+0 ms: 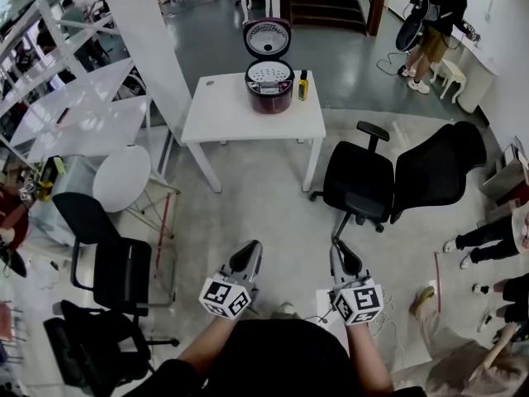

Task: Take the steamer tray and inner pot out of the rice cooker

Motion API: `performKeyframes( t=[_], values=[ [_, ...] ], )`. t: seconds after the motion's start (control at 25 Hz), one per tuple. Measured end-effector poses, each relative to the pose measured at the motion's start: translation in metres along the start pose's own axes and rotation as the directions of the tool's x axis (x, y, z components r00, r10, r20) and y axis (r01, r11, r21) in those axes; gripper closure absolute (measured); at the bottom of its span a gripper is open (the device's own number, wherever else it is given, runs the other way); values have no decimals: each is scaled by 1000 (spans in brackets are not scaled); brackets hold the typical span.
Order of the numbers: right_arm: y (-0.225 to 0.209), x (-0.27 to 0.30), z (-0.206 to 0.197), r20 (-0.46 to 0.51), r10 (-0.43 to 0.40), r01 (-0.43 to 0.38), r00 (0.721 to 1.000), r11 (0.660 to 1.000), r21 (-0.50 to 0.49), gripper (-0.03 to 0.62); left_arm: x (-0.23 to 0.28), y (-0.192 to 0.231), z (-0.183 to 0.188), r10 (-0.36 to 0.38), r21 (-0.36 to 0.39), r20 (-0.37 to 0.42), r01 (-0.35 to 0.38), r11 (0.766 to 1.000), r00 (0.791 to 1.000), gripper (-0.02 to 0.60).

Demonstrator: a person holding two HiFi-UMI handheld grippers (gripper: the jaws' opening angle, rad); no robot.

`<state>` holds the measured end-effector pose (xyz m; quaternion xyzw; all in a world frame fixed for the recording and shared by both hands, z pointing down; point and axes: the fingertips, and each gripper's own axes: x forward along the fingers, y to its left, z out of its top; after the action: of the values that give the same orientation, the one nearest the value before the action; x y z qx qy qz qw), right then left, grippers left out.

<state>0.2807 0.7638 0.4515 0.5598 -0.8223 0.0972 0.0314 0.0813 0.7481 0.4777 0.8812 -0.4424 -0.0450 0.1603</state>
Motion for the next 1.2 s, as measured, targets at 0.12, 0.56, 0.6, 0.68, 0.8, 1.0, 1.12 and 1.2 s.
performKeyframes(
  t=[0.12, 0.56, 0.6, 0.68, 0.8, 1.0, 1.12, 1.2],
  values=[
    [-2, 1, -4, -9, 17, -17, 1000, 1000, 11, 424, -3, 7, -2, 22, 15, -9, -22, 1000, 1000, 535],
    [-6, 0, -32, -75, 26, -25, 997, 1000, 12, 358, -14, 25, -23, 100, -4, -55, -101, 995, 993, 341],
    [-4, 1, -37, -88, 34, -32, 996, 999, 20, 358, -15, 26, -26, 105, -12, -61, -106, 994, 993, 342],
    [0, 5, -47, -120, 51, -46, 991, 998, 40, 358, -16, 27, -31, 111, -24, -79, -113, 993, 991, 342],
    [3, 17, -55, -150, 62, -55, 987, 997, 49, 358, -7, 31, -35, 97, -24, -105, -100, 995, 990, 342],
    [-10, 49, -66, -198, 57, -48, 979, 998, 47, 358, 27, 50, -29, 65, -31, -103, -69, 997, 993, 349],
    [-22, 78, -62, -190, 33, -22, 981, 998, 62, 358, 56, 72, -25, 45, -46, -113, -51, 998, 993, 350],
    [-31, 103, -53, -172, 14, -3, 985, 998, 65, 358, 79, 92, -21, 45, -83, -112, -55, 995, 993, 348]
  ],
)
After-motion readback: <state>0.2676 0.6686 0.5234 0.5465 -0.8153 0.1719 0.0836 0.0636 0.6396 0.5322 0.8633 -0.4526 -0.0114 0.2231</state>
